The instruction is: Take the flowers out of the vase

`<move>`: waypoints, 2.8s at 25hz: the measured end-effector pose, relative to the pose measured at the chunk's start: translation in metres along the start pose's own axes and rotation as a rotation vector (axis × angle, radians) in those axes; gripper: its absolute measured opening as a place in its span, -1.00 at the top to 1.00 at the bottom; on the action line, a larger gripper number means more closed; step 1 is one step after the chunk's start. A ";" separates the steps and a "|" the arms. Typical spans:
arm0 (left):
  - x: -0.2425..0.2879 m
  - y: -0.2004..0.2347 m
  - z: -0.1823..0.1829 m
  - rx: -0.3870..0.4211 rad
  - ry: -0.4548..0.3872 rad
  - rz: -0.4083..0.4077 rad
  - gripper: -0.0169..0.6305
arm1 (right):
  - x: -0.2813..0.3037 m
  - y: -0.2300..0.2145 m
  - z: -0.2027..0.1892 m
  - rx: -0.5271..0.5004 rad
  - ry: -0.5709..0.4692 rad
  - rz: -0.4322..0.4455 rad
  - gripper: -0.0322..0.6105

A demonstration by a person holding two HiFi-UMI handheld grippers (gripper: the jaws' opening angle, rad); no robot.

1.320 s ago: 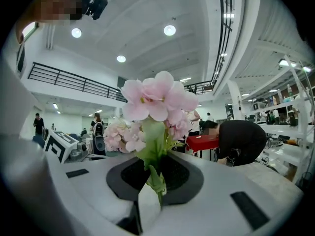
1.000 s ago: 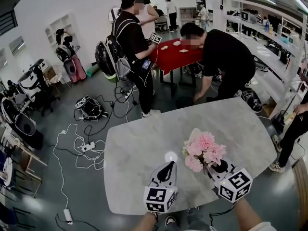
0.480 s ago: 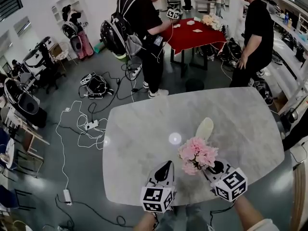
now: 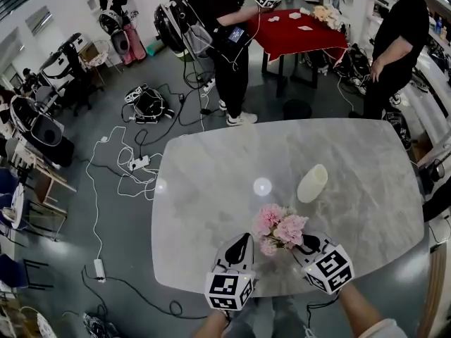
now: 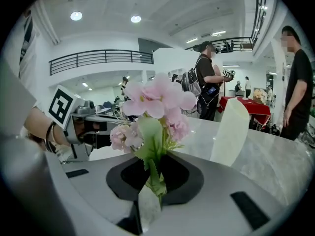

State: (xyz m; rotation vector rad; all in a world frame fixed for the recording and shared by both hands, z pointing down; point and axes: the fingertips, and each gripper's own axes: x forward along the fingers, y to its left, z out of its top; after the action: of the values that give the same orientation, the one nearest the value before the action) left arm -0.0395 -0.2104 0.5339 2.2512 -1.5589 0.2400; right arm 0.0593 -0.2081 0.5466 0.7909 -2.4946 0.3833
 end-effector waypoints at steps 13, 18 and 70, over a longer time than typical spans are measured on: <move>-0.015 0.030 -0.025 -0.047 0.031 0.091 0.94 | 0.047 0.015 -0.022 -0.032 0.104 0.082 0.71; -0.017 0.042 -0.031 -0.064 0.039 0.107 0.94 | 0.063 0.018 -0.029 -0.024 0.142 0.094 0.71; -0.033 0.025 0.015 -0.041 -0.035 0.052 0.94 | -0.010 -0.034 0.025 0.244 -0.079 -0.265 0.72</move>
State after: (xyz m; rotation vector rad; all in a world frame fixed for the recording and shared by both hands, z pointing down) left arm -0.0763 -0.1956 0.5141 2.1967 -1.6270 0.1823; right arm 0.0772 -0.2403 0.5239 1.2400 -2.3986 0.5773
